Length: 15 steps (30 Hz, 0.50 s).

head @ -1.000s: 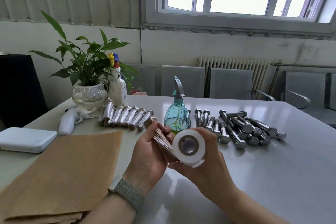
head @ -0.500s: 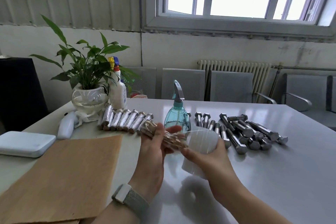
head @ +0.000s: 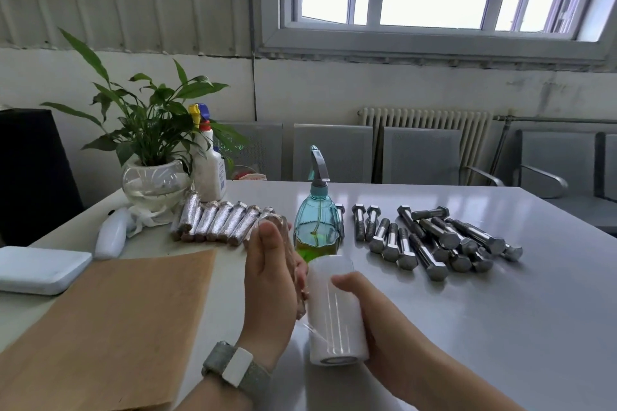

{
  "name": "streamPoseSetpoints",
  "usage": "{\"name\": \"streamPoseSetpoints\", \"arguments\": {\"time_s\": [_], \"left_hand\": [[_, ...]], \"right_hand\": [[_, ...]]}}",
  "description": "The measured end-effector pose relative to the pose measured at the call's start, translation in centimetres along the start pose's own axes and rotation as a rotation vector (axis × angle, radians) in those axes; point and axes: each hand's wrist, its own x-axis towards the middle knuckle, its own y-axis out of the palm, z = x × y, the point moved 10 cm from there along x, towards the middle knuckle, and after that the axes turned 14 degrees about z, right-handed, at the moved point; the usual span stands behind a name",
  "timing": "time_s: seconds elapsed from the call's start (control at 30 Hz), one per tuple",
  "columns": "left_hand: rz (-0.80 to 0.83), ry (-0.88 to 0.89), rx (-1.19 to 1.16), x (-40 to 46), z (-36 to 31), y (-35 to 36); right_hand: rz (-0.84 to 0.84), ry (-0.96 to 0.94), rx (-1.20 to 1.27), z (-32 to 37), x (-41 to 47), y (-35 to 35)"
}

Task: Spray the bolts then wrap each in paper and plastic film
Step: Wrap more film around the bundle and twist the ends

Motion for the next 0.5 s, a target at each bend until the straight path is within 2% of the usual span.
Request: {"name": "streamPoseSetpoints", "arguments": {"time_s": [0.07, 0.2, 0.5], "left_hand": [[0.015, -0.07, -0.011, 0.1, 0.7, -0.2], [0.117, -0.169, 0.113, 0.4, 1.5, 0.1], [0.37, -0.165, 0.264, 0.1, 2.3, 3.5]], "right_hand": [[0.017, 0.037, -0.002, -0.1, 0.0, -0.1], [0.054, -0.069, -0.148, 2.1, 0.0, -0.5], [0.046, -0.003, -0.153, 2.9, -0.2, -2.8]]}}
